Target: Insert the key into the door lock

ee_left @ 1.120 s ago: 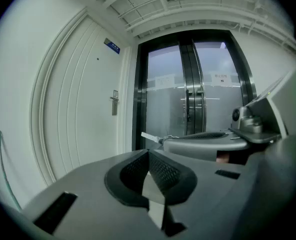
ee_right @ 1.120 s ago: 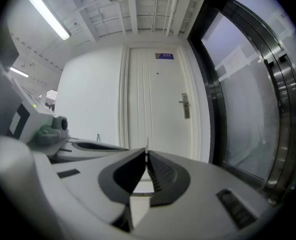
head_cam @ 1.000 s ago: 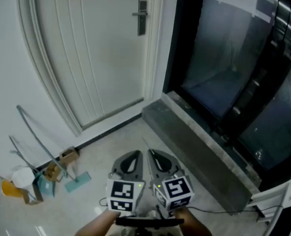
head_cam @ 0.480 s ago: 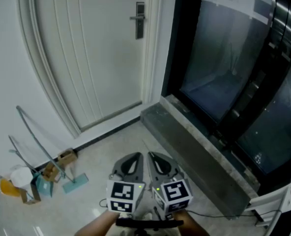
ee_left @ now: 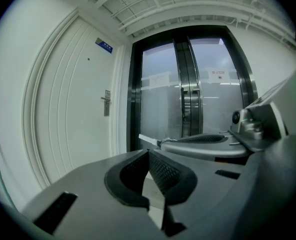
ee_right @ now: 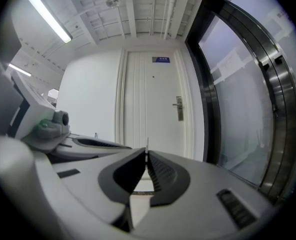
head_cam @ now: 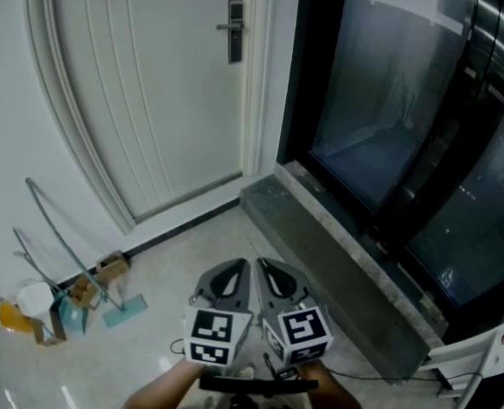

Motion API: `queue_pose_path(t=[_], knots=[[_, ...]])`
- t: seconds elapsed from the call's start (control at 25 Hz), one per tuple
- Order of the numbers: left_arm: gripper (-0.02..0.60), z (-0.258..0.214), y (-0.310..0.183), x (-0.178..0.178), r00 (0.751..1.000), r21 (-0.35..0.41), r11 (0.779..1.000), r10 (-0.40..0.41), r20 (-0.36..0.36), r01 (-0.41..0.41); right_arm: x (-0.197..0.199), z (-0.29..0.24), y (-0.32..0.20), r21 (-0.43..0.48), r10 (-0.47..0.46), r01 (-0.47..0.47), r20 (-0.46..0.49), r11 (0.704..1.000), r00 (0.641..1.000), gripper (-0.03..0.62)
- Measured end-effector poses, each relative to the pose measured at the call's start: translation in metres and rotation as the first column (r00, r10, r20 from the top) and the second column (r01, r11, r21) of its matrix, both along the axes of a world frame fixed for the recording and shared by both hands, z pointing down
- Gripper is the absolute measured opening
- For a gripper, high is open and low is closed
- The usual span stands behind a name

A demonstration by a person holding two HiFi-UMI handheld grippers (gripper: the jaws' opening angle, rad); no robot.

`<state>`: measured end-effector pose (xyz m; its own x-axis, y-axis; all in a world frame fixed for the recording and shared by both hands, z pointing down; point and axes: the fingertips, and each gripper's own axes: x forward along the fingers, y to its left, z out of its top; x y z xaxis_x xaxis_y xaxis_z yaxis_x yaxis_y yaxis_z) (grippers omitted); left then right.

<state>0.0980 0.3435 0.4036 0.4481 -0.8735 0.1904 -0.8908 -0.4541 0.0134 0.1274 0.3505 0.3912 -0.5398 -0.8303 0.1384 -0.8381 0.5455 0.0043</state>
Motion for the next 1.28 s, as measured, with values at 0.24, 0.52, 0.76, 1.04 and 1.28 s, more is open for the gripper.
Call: queue_pose_path(t=[0.24,0.52,0.76,1.04,1.28], knots=[[0.003,-0.001,-0.010,0.021,1.000,0.001,1.000,0.001,0.002,-0.001,0.023,-0.008,-0.009,0.008,0.031,-0.032,0.043,0.999,0.999,0.023],[0.003,0.002,-0.030,0.023,1.000,0.003,1.000,0.014,-0.002,-0.014,0.025,0.000,-0.029,0.001,0.037,-0.037,0.020,0.999,0.999,0.021],[0.003,0.004,-0.061,0.005,1.000,0.002,1.000,0.022,-0.021,-0.022,0.003,-0.005,-0.060,-0.009,0.046,-0.046,0.028,0.999,0.999,0.021],[0.003,0.005,-0.117,-0.037,0.999,-0.005,1.000,0.029,-0.045,-0.030,-0.038,-0.002,-0.114,-0.014,0.046,-0.046,-0.014,0.999,0.999,0.021],[0.003,0.000,-0.156,-0.075,0.997,-0.003,0.999,0.045,-0.056,-0.045,-0.081,-0.007,-0.154,-0.016,0.055,-0.056,-0.025,0.998,0.998,0.021]])
